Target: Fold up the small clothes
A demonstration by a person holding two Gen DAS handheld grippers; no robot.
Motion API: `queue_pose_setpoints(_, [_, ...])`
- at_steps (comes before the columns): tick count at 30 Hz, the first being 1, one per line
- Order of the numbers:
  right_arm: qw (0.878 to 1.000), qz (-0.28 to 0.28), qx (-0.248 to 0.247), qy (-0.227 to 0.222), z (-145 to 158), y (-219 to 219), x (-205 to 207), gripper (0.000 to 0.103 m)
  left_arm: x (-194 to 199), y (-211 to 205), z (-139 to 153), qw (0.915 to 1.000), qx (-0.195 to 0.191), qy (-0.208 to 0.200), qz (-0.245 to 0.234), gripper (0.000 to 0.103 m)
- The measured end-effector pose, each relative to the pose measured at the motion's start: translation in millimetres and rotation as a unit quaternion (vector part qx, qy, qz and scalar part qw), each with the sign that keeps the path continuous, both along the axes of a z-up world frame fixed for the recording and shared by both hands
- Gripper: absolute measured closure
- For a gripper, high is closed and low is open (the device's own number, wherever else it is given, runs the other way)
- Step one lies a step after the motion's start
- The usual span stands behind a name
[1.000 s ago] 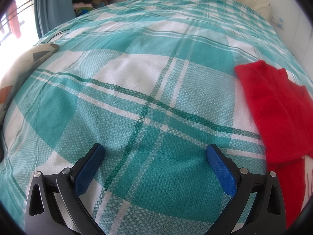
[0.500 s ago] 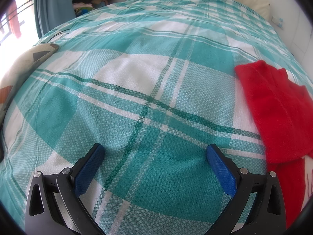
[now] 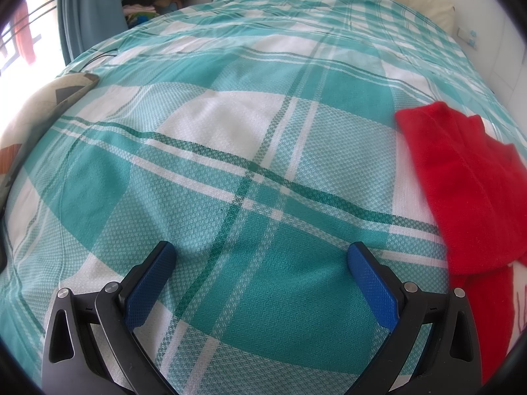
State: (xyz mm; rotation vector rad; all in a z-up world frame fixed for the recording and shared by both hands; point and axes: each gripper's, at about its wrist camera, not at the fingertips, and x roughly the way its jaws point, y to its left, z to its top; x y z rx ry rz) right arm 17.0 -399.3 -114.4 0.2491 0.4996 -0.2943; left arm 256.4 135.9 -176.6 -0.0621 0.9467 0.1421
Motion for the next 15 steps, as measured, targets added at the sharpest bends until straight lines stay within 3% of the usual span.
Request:
queue_pose_setpoints(5, [0.995, 0.024, -0.094, -0.023, 63, 18, -42, 0.01, 0, 0, 0, 1.0, 0.0, 0.0, 0.0, 0.0])
queue_pose_setpoints(9, [0.992, 0.029, -0.125, -0.021, 79, 32, -67, 0.01, 0, -1, 0, 1.0, 0.0, -0.001, 0.001, 0.0])
queue_pose_setpoints(15, [0.997, 0.055, -0.06, -0.007, 59, 53, -82, 0.01, 2, 2, 2, 0.9999, -0.001, 0.011, 0.0, 0.0])
